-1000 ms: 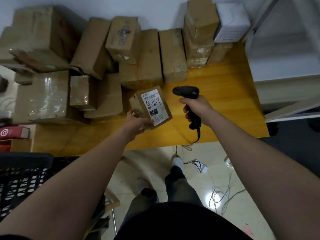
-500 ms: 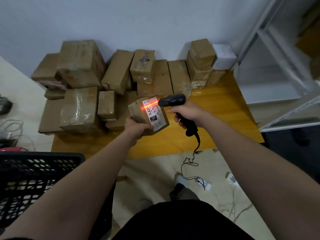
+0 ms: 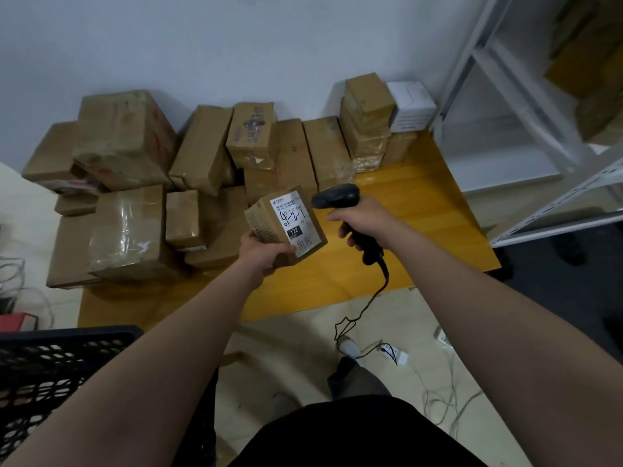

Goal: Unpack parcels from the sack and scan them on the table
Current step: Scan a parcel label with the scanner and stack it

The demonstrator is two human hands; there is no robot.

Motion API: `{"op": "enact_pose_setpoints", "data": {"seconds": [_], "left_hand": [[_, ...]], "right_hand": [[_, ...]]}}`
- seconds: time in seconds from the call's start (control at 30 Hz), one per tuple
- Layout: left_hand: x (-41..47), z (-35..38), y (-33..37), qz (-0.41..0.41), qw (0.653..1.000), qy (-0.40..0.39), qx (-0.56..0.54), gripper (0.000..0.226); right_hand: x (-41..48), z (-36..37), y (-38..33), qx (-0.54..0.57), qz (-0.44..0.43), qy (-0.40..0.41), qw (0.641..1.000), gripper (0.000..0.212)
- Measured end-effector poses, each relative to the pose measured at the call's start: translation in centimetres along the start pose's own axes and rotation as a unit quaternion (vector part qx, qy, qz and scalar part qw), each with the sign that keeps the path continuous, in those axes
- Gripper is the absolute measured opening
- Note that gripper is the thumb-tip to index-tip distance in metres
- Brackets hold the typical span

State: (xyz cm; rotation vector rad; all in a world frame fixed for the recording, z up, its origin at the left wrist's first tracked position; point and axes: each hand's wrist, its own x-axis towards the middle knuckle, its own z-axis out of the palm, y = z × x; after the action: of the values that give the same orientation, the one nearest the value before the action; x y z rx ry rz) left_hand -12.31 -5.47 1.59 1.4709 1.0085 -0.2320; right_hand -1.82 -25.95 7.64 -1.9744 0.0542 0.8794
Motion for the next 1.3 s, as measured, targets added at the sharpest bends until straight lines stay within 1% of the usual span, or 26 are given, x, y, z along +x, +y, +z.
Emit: {"op": "enact_pose_setpoints", "data": {"seconds": [0.1, 0.2, 0.27, 0.33, 0.4, 0.43, 0.47, 0.53, 0.57, 0.63, 0.7, 0.8, 0.87, 0.97, 1.0, 1.1, 1.17, 1.2, 1.23, 1.3], "left_hand": [[1.3, 2.2, 0.5, -0.026, 0.999, -0.035, 0.008, 0.099], [3.0, 5.1, 0.9, -0.055, 0.996, -0.065, 0.021, 0.081], [4.2, 7.5, 1.3, -0.068, 0.995, -0.073, 0.030, 0.074], [5.6, 10.1, 1.5, -0.087, 0.993, -0.071, 0.031, 0.078], [6.7, 12.4, 1.5, -0.103, 0.992, -0.063, 0.031, 0.085], [7.3, 13.5, 1.5, -0.109, 0.992, -0.057, 0.033, 0.087], [7.8, 14.6, 1.5, -0.112, 0.992, -0.053, 0.037, 0.089], [8.7, 16.5, 1.2, -0.121, 0.990, -0.055, 0.047, 0.091], [9.2, 17.2, 1.0, -0.124, 0.989, -0.059, 0.052, 0.093], [9.8, 18.1, 0.7, -0.125, 0.988, -0.064, 0.062, 0.099], [10.0, 18.7, 0.6, -0.129, 0.987, -0.067, 0.063, 0.103], [10.0, 18.8, 0.4, -0.135, 0.987, -0.067, 0.064, 0.105], [9.8, 18.7, 0.3, -0.134, 0.987, -0.061, 0.064, 0.105], [9.3, 18.2, 0.1, -0.138, 0.987, -0.056, 0.060, 0.105], [9.0, 18.0, 0.0, -0.138, 0.987, -0.056, 0.059, 0.104], [7.6, 17.1, -0.5, -0.141, 0.987, -0.053, 0.063, 0.096], [6.4, 16.3, -0.9, -0.138, 0.986, -0.058, 0.066, 0.089], [5.7, 15.8, -1.1, -0.135, 0.987, -0.063, 0.066, 0.086], [4.9, 15.2, -1.3, -0.131, 0.987, -0.070, 0.065, 0.083], [2.8, 13.7, -1.8, -0.124, 0.986, -0.093, 0.064, 0.074]], "right_hand": [[2.2, -3.1, 2.4, -0.078, 0.022, 0.068, 0.994, 0.018], [5.2, -6.9, 5.8, -0.147, 0.066, 0.099, 0.982, 0.018], [7.7, -9.4, 8.6, -0.199, 0.091, 0.128, 0.967, 0.026], [10.2, -11.3, 11.4, -0.221, 0.109, 0.157, 0.956, 0.041], [12.7, -12.6, 14.0, -0.185, 0.136, 0.161, 0.960, 0.053], [14.0, -13.1, 15.1, -0.160, 0.158, 0.154, 0.962, 0.054], [15.1, -13.6, 16.1, -0.132, 0.184, 0.145, 0.963, 0.053], [16.9, -14.0, 17.6, -0.084, 0.230, 0.133, 0.961, 0.042], [17.7, -14.0, 18.1, -0.066, 0.243, 0.128, 0.959, 0.036], [19.1, -13.8, 19.1, -0.044, 0.255, 0.121, 0.958, 0.032], [19.9, -13.5, 19.6, -0.034, 0.260, 0.113, 0.958, 0.034], [20.6, -12.7, 20.2, -0.029, 0.262, 0.115, 0.958, 0.043], [20.6, -12.4, 20.7, -0.033, 0.255, 0.125, 0.958, 0.050], [20.2, -12.1, 20.7, -0.031, 0.250, 0.146, 0.957, 0.055], [19.8, -12.0, 20.3, -0.036, 0.256, 0.152, 0.954, 0.057], [17.8, -11.3, 18.6, -0.106, 0.279, 0.197, 0.934, 0.065], [16.0, -10.8, 17.8, -0.124, 0.237, 0.232, 0.935, 0.061], [15.1, -10.5, 17.5, -0.121, 0.205, 0.233, 0.943, 0.055], [14.1, -10.1, 17.1, -0.106, 0.167, 0.213, 0.957, 0.049], [11.5, -8.8, 15.8, -0.047, 0.109, 0.129, 0.985, 0.036]]}}
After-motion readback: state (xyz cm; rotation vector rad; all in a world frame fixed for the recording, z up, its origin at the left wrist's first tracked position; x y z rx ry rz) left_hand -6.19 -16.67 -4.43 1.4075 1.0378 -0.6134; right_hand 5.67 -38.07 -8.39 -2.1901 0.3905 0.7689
